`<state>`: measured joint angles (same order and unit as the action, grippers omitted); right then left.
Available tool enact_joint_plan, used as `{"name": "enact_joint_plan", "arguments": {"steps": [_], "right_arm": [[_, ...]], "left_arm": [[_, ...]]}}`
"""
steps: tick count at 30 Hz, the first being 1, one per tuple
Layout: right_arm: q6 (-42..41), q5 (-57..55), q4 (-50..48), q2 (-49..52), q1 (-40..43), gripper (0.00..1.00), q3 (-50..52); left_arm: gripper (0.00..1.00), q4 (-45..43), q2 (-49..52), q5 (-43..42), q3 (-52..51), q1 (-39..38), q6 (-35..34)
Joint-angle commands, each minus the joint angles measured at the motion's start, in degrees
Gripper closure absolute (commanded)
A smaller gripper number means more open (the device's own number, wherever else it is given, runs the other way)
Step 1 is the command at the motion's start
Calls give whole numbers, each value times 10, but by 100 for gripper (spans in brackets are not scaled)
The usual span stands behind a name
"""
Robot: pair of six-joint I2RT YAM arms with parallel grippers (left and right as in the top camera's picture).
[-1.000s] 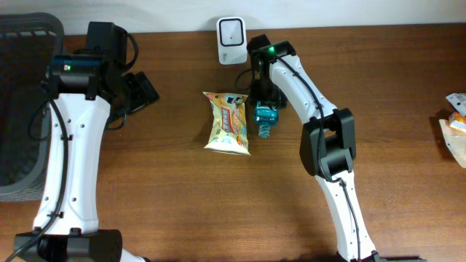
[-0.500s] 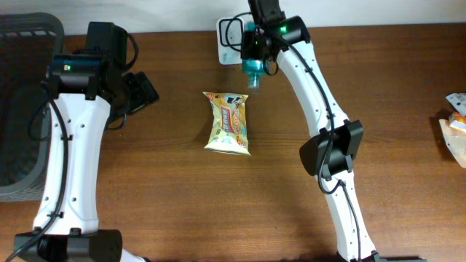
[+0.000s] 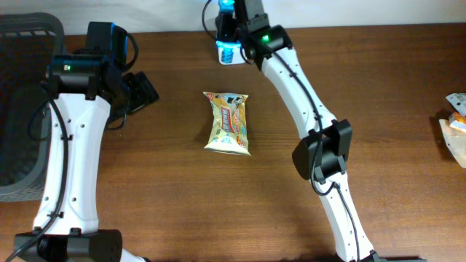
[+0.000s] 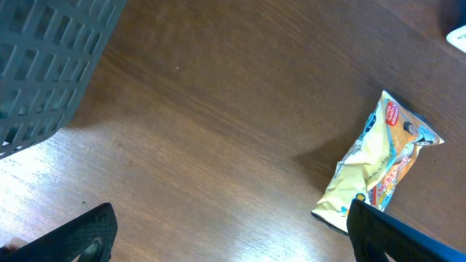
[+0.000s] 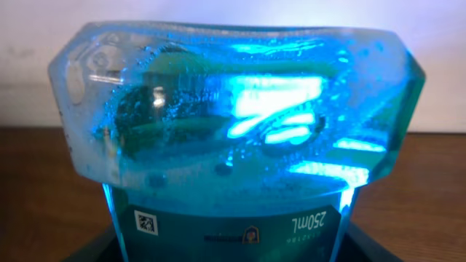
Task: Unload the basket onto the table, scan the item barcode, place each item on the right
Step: 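Raise the Listerine bottle with the right gripper to the scanner, then carry the bottle right and set it at the table's right edge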
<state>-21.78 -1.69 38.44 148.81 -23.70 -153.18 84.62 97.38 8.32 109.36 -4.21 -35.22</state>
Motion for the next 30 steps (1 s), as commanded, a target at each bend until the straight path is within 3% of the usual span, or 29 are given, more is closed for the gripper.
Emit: {"name": "enact_joint_plan", "arguments": {"steps": [1, 17, 22, 30], "right_arm": [[3, -24, -26, -2, -1, 62, 32], [-12, -64, 12, -24, 18, 63, 32], [-43, -87, 86, -75, 82, 63, -4], [-64, -95, 275, -120, 288, 63, -21]], "left_arm": [[1, 1, -3, 0, 1, 0, -6], [1, 1, -3, 0, 1, 0, -6], [1, 1, -3, 0, 1, 0, -6], [1, 1, -3, 0, 1, 0, -6]]}}
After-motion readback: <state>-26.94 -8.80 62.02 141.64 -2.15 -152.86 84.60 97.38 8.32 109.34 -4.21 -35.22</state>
